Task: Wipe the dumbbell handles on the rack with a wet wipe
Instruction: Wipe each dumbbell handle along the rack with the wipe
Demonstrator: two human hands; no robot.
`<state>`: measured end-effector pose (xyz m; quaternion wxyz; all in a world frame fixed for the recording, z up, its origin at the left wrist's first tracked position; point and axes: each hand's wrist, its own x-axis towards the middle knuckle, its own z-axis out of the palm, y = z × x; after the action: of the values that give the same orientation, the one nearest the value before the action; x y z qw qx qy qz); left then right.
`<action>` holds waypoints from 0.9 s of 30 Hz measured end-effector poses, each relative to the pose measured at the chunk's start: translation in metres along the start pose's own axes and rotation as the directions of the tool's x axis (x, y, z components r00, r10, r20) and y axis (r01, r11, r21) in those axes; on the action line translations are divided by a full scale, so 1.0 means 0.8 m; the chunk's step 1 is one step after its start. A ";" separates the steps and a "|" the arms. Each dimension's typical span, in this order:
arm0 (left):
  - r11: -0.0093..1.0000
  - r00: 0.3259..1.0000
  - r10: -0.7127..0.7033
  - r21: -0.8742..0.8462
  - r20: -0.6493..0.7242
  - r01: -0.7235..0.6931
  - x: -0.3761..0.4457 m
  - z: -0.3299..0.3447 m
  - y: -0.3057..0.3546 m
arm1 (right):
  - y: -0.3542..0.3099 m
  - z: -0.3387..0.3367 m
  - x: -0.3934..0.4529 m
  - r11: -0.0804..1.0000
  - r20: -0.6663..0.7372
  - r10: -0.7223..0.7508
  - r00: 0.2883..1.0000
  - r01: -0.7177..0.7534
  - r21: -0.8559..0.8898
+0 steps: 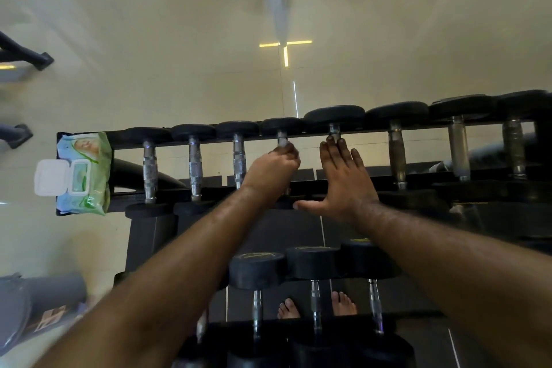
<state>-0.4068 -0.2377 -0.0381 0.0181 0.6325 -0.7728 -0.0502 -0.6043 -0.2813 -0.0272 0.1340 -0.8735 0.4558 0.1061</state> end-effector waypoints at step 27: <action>0.524 0.641 -0.753 -0.726 -0.150 0.445 -0.025 -0.026 -0.006 | -0.005 -0.006 -0.003 1.000 0.015 0.012 1.000 -0.011 -0.023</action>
<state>-0.3963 -0.2199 -0.0169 0.3867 0.8129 -0.4047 -0.1613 -0.6016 -0.2789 -0.0217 0.1270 -0.8715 0.4586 0.1186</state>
